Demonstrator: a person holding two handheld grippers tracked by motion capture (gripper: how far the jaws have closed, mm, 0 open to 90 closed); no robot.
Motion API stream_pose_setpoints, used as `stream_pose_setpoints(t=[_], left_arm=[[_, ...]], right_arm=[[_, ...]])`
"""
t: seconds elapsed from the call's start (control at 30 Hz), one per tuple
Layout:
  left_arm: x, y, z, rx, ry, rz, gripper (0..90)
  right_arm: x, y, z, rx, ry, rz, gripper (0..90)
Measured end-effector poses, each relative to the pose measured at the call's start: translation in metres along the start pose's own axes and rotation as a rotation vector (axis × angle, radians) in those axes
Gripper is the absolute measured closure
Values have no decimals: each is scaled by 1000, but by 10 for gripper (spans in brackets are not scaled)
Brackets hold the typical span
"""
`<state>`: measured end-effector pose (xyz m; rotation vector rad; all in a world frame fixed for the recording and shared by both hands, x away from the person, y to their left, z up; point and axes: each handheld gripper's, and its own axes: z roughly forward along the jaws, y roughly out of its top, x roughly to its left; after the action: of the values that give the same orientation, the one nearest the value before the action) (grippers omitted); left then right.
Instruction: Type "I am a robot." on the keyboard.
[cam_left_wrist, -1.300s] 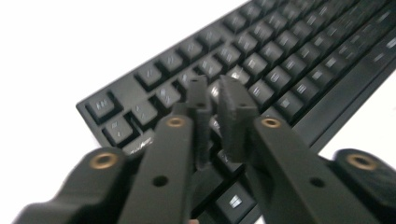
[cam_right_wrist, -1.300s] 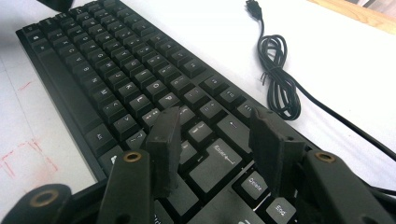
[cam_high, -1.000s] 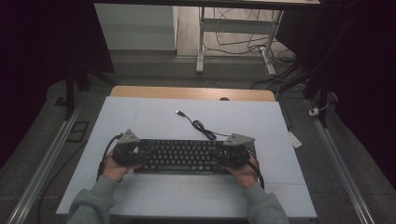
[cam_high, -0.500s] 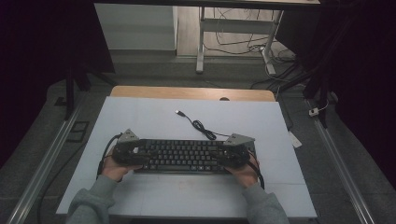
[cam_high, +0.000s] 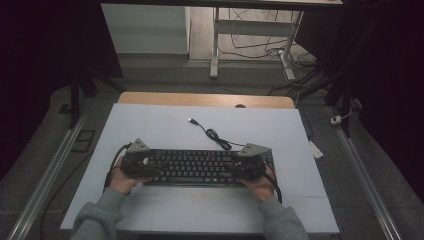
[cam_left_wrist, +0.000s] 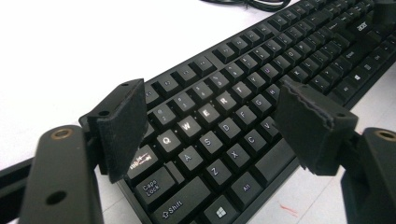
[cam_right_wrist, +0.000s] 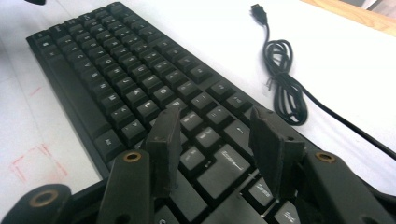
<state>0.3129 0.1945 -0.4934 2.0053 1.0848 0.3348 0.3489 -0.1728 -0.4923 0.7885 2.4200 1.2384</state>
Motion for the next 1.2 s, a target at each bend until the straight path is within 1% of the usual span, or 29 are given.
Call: stream_pose_setpoints(t=[0.1, 0.3, 0.4, 0.43, 0.57, 0.6, 0.73, 0.8, 0.97, 1.2], left_arm=[[-1, 0, 1, 6, 1, 1, 245], [-3, 0, 4, 19, -2, 13, 238], [-4, 0, 5, 25, -1, 13, 235], [-4, 0, 5, 26, -2, 14, 234], [-5, 0, 6, 30, -3, 16, 232], [-5, 0, 7, 31, -3, 18, 232], [-6, 0, 8, 36, -5, 24, 231], [-6, 0, 8, 37, -7, 25, 231], [-7, 0, 9, 39, -6, 26, 231], [-8, 0, 11, 50, -8, 33, 230]], right_arm=[[4, 2, 3, -7, 25, 6, 538], [15, 8, 11, 15, 62, -6, 539], [19, 9, 16, 31, 71, -15, 561], [20, 10, 18, 28, 78, -15, 575], [24, 14, 24, 24, 96, -16, 680], [25, 16, 25, 21, 110, -16, 711], [31, 21, 31, 23, 138, -30, 854], [35, 23, 34, 34, 145, -47, 895], [42, 26, 42, 47, 161, -61, 896], [49, 26, 55, 76, 165, -70, 896]])
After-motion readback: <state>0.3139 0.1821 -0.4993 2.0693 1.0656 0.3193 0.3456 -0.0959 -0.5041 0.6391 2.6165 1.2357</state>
